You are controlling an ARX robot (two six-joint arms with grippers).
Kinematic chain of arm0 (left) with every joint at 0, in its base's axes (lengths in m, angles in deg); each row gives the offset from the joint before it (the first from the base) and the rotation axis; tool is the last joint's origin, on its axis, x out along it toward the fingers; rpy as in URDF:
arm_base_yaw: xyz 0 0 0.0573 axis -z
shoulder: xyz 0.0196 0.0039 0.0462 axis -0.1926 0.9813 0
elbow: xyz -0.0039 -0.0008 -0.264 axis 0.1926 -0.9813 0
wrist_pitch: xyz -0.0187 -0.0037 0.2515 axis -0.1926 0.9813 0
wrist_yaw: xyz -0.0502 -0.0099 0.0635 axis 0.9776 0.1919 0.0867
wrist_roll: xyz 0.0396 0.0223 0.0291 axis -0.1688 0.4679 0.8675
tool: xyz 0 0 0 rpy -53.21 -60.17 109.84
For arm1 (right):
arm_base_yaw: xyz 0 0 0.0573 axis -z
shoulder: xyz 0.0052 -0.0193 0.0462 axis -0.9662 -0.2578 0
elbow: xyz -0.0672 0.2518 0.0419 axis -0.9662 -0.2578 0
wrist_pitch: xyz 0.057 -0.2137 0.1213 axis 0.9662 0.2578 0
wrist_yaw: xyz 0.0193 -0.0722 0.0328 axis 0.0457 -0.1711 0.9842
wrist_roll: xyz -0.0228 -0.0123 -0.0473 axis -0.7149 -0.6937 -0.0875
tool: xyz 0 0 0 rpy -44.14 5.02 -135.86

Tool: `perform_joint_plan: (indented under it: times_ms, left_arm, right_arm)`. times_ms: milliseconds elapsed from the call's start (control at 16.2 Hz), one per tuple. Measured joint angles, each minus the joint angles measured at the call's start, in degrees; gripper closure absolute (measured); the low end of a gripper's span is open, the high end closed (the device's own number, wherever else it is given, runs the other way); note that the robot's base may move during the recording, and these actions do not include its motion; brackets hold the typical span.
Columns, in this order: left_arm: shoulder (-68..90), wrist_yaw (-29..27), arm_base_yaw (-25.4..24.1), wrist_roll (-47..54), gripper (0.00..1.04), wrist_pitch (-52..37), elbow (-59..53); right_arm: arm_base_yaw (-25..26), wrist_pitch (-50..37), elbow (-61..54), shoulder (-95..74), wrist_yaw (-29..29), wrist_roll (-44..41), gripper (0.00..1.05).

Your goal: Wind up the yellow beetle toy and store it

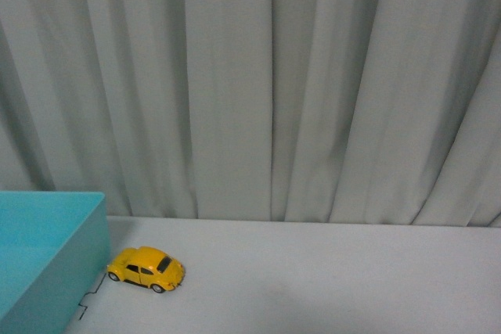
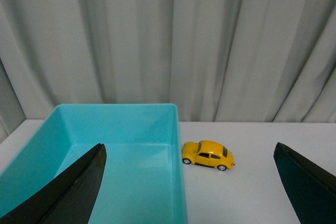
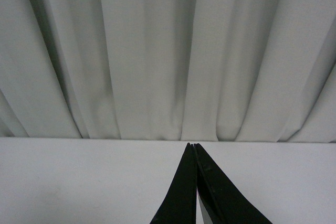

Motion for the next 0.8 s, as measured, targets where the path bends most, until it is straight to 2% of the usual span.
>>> perform_joint_plan:
  times_ms: [618, 680, 742, 804]
  left_arm:
    - [0.00, -0.02, 0.00, 0.00, 0.07, 0.00, 0.00]
    - [0.00, -0.02, 0.00, 0.02, 0.07, 0.00, 0.00]
    - [0.00, -0.02, 0.00, 0.00, 0.07, 0.00, 0.00]
    - [0.00, -0.02, 0.00, 0.00, 0.07, 0.00, 0.00]
  right_arm:
    - [0.11, 8.70, -5.07, 13.92, -0.72, 0.13, 1.03]
    - [0.11, 9.09, -5.18, 14.56, -0.72, 0.15, 1.03]
    - [0.11, 5.99, -6.75, 14.97, -0.72, 0.15, 1.03]
    - [0.11, 9.11, -7.17, 16.11, -0.72, 0.15, 1.03]
